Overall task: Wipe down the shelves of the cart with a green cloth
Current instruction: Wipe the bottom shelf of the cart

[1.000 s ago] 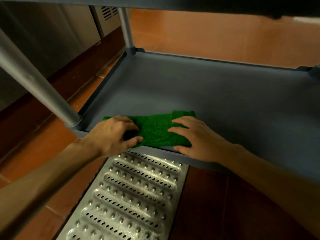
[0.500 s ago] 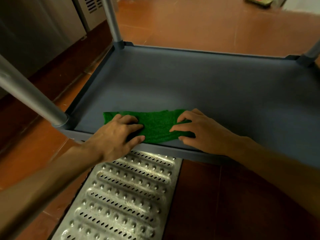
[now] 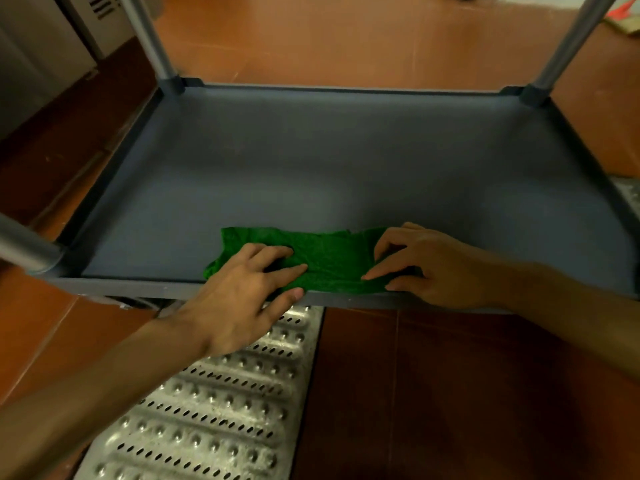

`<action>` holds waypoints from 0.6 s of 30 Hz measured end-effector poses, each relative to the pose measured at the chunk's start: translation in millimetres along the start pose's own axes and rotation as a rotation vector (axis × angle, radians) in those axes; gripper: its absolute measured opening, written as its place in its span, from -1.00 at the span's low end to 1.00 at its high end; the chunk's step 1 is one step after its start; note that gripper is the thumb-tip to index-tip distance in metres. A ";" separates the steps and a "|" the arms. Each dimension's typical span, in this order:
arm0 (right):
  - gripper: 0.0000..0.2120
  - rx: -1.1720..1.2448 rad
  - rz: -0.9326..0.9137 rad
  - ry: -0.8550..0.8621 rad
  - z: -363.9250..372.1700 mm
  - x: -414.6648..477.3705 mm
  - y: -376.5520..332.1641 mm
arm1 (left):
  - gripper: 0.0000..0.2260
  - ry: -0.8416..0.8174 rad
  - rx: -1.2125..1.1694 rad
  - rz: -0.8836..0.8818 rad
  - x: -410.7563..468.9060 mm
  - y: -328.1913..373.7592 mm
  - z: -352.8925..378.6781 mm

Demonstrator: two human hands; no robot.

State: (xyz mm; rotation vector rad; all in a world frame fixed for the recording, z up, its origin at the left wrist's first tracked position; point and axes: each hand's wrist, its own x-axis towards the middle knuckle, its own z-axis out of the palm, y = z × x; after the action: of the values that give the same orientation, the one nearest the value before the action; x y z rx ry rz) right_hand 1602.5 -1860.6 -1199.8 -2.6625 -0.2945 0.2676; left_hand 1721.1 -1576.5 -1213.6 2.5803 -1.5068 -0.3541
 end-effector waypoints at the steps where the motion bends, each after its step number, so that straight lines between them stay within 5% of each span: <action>1: -0.69 -0.001 0.016 -0.004 -1.7 -5.1 2.8 | -0.41 0.001 0.005 0.016 2.0 4.1 1.3; 18: -0.69 0.016 0.293 0.002 -27.1 -91.9 34.2 | -0.35 -0.066 0.086 0.162 53.1 85.5 8.6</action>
State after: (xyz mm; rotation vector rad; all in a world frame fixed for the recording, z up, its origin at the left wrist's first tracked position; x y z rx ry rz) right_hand 1526.3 -1924.6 -1178.5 -2.6851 0.1010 0.3557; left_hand 1672.1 -1664.8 -1209.3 2.5101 -1.7766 -0.3668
